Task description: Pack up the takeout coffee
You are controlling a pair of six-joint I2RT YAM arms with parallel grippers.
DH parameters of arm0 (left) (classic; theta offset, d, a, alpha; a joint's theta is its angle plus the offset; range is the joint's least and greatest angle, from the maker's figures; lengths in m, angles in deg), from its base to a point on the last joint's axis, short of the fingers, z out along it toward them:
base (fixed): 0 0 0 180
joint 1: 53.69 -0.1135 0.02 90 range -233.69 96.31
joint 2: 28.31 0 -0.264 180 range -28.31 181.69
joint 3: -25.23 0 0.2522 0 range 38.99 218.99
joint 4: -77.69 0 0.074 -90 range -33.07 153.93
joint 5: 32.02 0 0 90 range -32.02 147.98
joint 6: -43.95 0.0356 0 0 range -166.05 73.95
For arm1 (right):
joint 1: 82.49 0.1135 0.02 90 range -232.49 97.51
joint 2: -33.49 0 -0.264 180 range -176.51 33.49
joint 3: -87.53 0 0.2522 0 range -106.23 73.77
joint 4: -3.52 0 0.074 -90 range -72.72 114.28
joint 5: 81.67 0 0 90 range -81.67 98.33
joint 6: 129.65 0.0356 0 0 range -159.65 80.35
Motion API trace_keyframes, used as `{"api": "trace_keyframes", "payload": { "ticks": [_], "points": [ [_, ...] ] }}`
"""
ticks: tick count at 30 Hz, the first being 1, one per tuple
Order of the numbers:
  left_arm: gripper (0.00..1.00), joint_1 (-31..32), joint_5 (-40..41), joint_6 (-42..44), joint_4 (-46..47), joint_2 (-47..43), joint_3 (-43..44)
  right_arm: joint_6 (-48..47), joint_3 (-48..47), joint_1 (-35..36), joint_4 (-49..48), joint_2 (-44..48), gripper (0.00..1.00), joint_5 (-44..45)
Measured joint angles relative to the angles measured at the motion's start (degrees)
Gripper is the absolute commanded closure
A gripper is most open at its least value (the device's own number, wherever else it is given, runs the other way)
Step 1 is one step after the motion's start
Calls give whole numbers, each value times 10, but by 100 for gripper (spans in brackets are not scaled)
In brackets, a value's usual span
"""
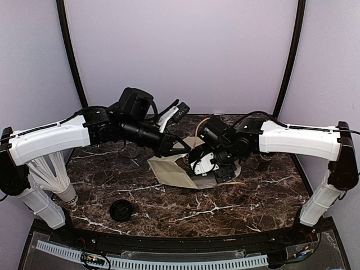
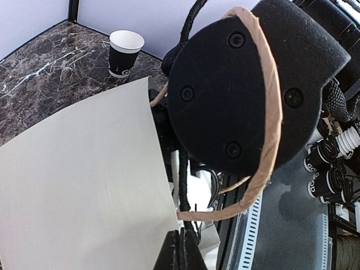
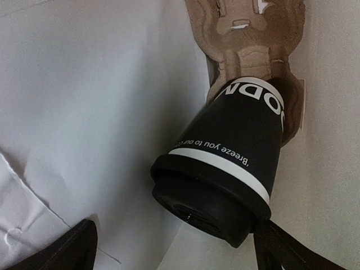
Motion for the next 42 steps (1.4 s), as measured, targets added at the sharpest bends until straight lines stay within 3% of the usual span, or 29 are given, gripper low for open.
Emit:
{"api": "trace_keyframes", "payload": {
  "ticks": [15,28,31,36,40,42],
  "points": [
    [100,-25,-43,-14,16,11,-12,1,27,-25,-137,-32,10,21],
    [100,-25,-56,-20,18,12,-17,-12,48,-32,-238,-49,45,24],
    [100,-25,-56,-21,18,12,-17,-9,42,-32,-235,-49,57,20],
    [100,-28,-56,-22,28,12,-25,12,3,-34,-192,-49,64,-3],
    [100,-31,-57,-22,30,12,-26,19,-9,-34,-162,-49,65,-16],
    [100,-33,-57,-21,30,12,-26,20,-10,-34,-151,-49,59,-20]
  ]
}}
